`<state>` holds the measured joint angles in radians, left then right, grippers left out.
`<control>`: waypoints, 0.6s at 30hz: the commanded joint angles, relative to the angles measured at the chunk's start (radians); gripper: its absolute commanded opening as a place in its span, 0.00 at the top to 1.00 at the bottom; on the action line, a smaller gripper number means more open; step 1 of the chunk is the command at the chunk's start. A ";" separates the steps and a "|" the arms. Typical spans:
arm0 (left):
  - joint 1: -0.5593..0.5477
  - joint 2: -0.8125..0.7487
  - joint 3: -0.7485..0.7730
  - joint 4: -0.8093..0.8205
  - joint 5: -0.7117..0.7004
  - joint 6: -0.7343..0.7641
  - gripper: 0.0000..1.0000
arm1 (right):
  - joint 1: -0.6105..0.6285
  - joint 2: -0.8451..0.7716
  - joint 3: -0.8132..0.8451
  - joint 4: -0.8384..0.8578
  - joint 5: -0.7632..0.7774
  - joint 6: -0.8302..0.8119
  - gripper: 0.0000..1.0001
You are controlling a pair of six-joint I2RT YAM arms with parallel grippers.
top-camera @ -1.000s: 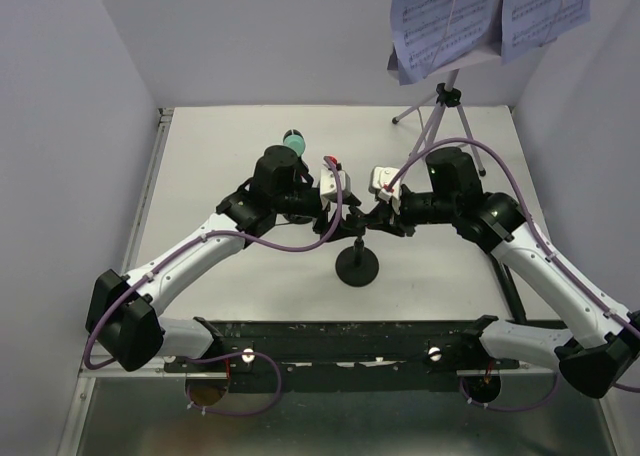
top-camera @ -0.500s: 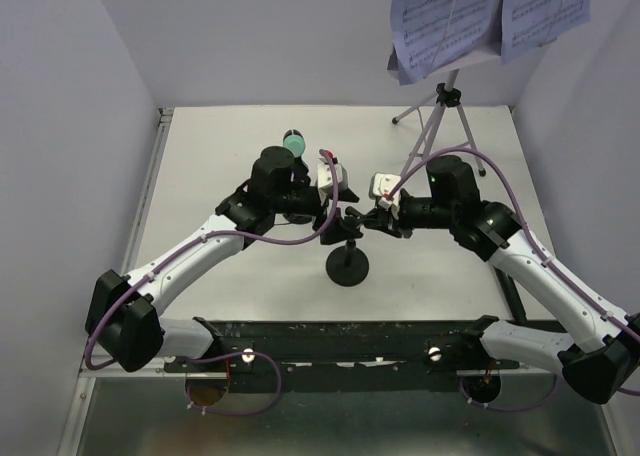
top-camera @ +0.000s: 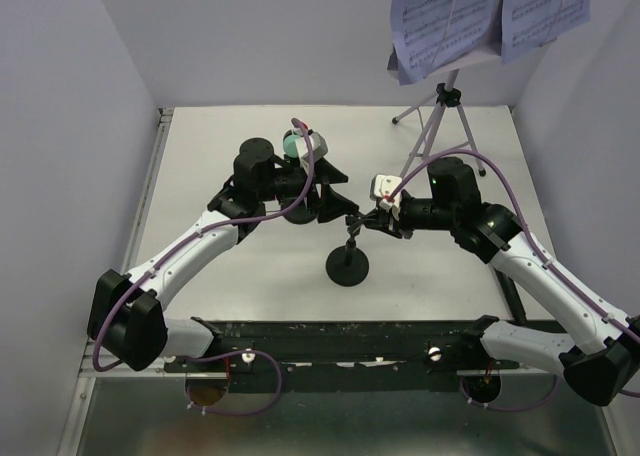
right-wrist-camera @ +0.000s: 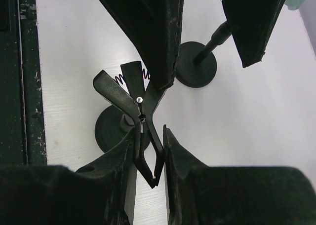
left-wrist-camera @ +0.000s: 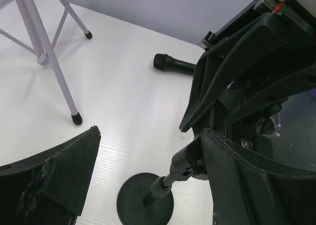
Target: Pack up the instrument practice props
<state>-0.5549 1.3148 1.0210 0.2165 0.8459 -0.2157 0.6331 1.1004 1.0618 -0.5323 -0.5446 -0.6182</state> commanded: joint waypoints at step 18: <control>-0.066 0.029 -0.091 -0.149 -0.131 0.297 0.09 | 0.014 0.110 -0.023 -0.284 0.051 0.031 1.00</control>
<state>-0.6006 1.3094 0.9901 0.2329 0.8185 -0.0589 0.6331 1.1309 1.1023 -0.5678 -0.5404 -0.5949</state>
